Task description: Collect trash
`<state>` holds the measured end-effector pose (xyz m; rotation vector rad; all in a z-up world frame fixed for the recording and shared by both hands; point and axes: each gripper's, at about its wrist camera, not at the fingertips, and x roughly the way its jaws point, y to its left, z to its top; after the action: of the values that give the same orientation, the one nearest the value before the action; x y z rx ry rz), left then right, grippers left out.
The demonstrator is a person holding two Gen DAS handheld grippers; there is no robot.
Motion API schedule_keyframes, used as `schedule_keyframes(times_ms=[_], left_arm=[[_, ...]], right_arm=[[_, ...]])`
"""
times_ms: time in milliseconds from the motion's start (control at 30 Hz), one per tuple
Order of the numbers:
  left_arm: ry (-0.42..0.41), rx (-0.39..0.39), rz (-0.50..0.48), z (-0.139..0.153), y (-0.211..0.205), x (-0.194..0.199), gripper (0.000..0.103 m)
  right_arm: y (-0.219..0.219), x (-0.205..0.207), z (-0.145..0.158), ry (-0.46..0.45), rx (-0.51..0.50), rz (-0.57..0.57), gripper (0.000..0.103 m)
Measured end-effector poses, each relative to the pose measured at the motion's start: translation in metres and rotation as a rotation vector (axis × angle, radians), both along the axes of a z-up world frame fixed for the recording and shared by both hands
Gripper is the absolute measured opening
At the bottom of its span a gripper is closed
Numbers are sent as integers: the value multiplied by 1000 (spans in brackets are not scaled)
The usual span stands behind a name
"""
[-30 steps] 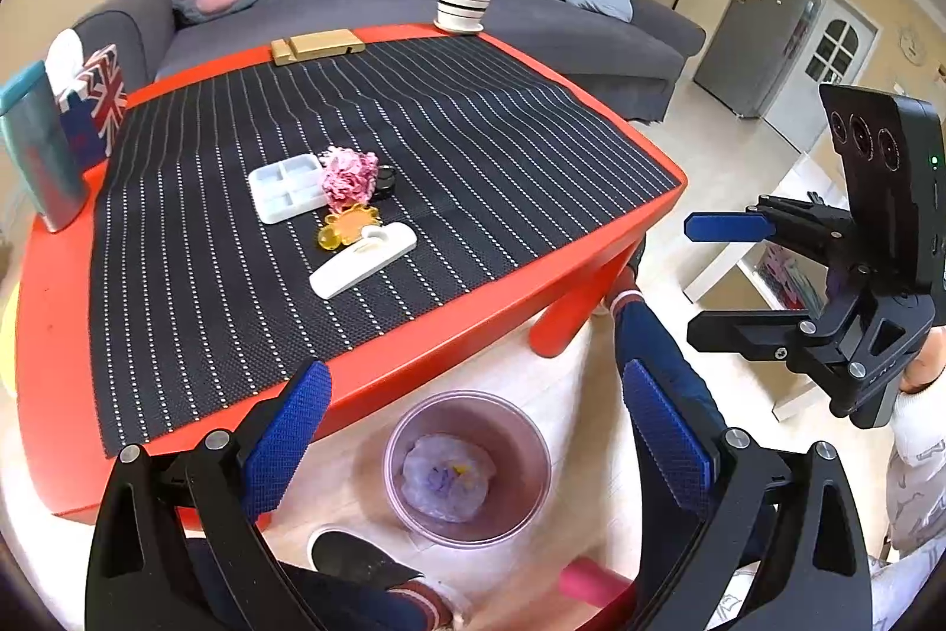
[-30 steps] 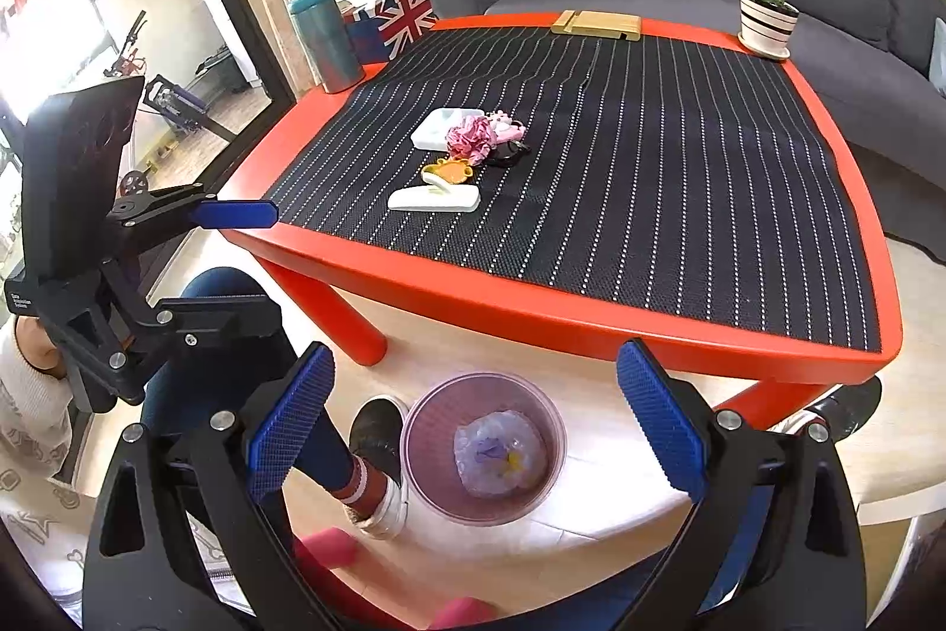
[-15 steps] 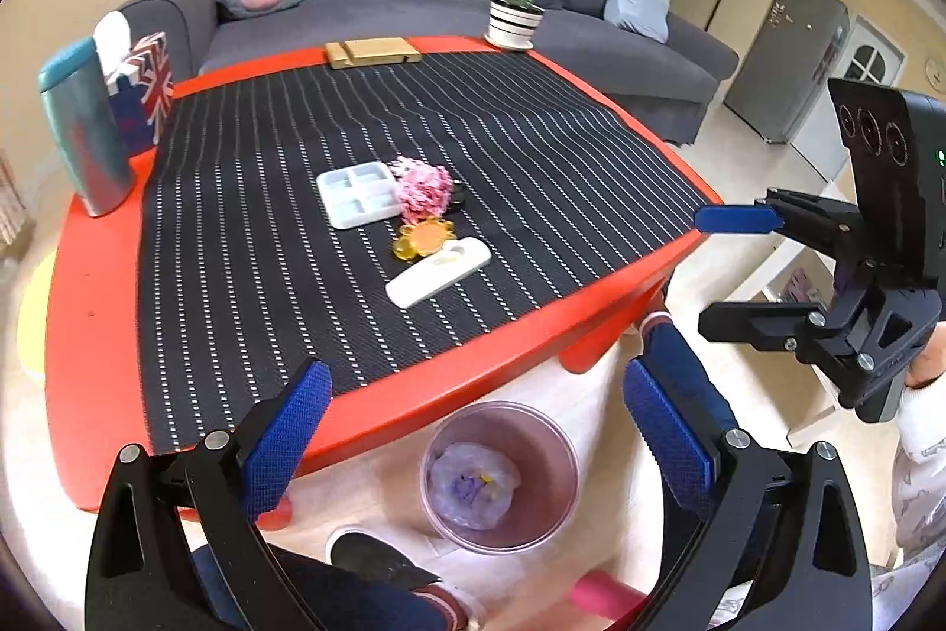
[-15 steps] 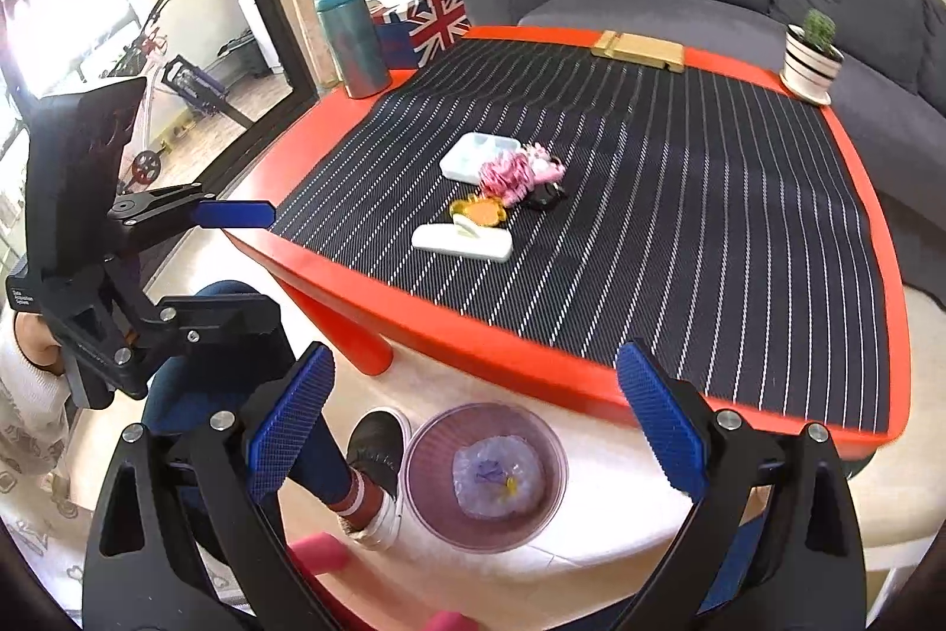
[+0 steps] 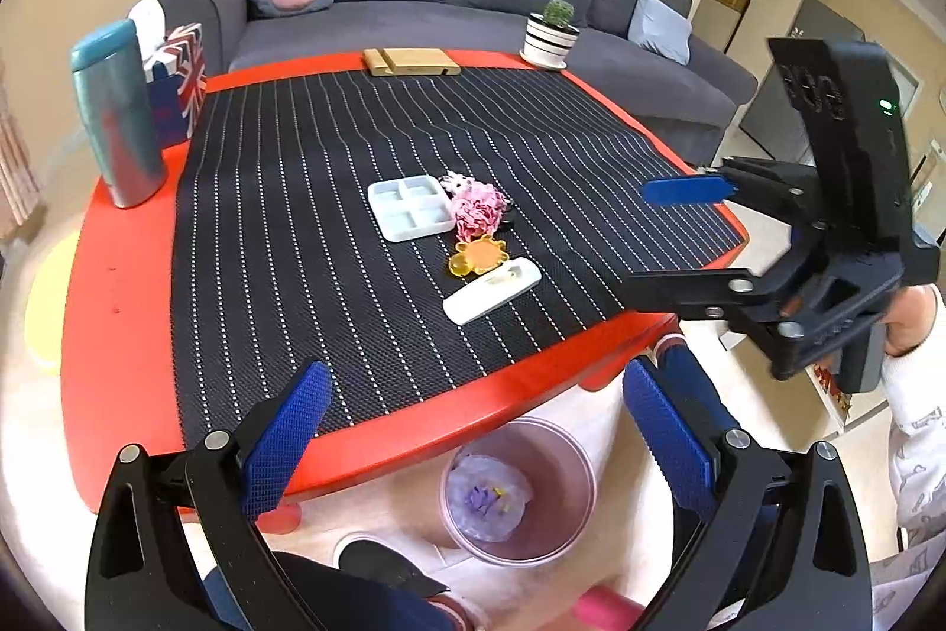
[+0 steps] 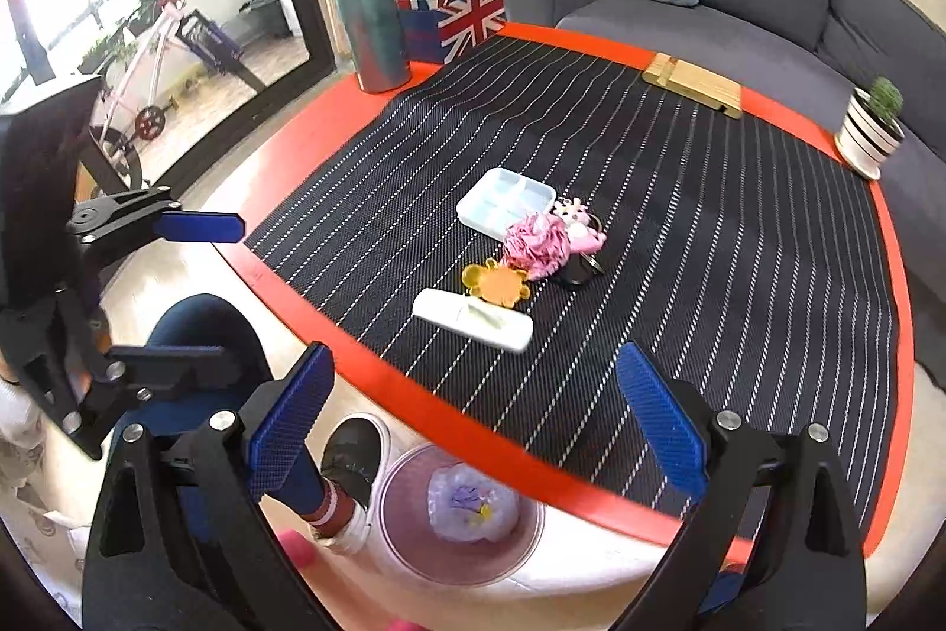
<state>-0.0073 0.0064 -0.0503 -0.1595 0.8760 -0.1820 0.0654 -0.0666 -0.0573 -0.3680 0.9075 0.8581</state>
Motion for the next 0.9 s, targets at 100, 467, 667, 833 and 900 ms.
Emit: schedule_keyframes(times_ms=[100, 467, 667, 833, 900], left_arm=[[0, -5, 6, -1, 3, -1, 95], [6, -26, 25, -5, 13, -4, 95], [15, -30, 24, -9, 14, -4, 95], [17, -32, 21, -9, 14, -2, 95], [18, -34, 21, -10, 14, -1, 95]], right_arm=[[13, 7, -5, 1, -20, 30, 95], [47, 27, -34, 18, -119, 78, 63], [53, 32, -48, 29, -151, 79, 42], [52, 32, -53, 33, -158, 80, 37], [52, 33, -54, 35, -157, 80, 34]])
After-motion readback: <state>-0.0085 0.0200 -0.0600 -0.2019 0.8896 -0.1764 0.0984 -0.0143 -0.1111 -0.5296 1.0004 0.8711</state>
